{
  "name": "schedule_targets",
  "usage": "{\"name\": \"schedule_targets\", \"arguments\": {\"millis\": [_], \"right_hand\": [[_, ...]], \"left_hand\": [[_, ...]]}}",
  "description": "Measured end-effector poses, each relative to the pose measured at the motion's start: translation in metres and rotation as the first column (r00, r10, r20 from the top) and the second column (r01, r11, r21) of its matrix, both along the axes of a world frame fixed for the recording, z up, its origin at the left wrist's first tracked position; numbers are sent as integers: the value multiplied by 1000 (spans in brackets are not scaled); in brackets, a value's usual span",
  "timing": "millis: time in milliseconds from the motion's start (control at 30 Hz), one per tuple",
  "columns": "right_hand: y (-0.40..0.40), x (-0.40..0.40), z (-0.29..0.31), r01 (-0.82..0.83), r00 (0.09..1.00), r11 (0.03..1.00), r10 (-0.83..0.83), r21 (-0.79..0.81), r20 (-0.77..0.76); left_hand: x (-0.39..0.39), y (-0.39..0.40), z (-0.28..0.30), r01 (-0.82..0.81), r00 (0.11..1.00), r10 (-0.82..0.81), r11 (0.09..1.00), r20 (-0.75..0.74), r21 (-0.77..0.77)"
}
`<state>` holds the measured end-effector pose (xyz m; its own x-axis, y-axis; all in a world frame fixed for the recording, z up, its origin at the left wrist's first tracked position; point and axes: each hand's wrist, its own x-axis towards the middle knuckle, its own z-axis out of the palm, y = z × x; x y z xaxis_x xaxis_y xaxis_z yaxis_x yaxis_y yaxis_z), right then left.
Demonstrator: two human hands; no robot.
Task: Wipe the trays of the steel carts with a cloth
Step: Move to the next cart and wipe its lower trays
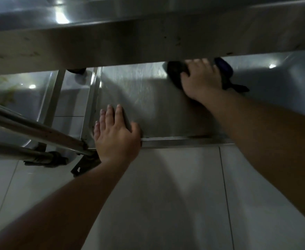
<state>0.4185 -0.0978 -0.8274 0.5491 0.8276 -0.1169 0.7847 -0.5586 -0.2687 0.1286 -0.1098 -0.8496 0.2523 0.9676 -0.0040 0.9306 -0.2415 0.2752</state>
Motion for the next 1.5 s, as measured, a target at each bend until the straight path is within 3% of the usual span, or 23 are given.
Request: {"name": "schedule_targets", "arguments": {"millis": [167,300,533,733,867,1000,1133,1233,1300,1400,1500], "right_hand": [[-13,-37,-4,-380,925,925,380,18,-23],[-76,-38,-5,-535,842,844,536,35,-57],[-159,-47,-7,-540,841,840,540,49,17],[-192,-60,-8,-596,787,791,541,138,298],[-203,-63,-1,-636,749,758,562,143,352],[-206,-67,14,-639,743,756,561,139,365],[-226,-82,18,-615,776,773,559,153,292],[-251,-94,17,-602,796,789,579,125,176],[-268,-101,13,-557,829,830,558,21,-48],[-299,-113,11,-471,850,822,327,-319,-412],[-333,-130,22,-467,849,733,214,-495,-483]], "left_hand": [[0,2,2,-16,1000,16,1000,11,-8],[0,1,0,-15,1000,16,1000,24,-19],[1,1,6,-10,999,14,996,41,-86],[0,9,21,22,997,-7,982,80,-190],[-1,13,38,67,998,-61,958,31,-279],[-6,-24,46,171,985,-170,967,24,-191],[-18,-68,39,439,898,-439,898,12,-22],[-27,-88,32,503,863,-502,864,-46,3],[-33,-106,30,493,865,-498,867,-60,-76],[-46,-143,35,476,848,-520,832,-102,-286],[-66,-177,55,406,818,-553,752,-162,-519]]}}
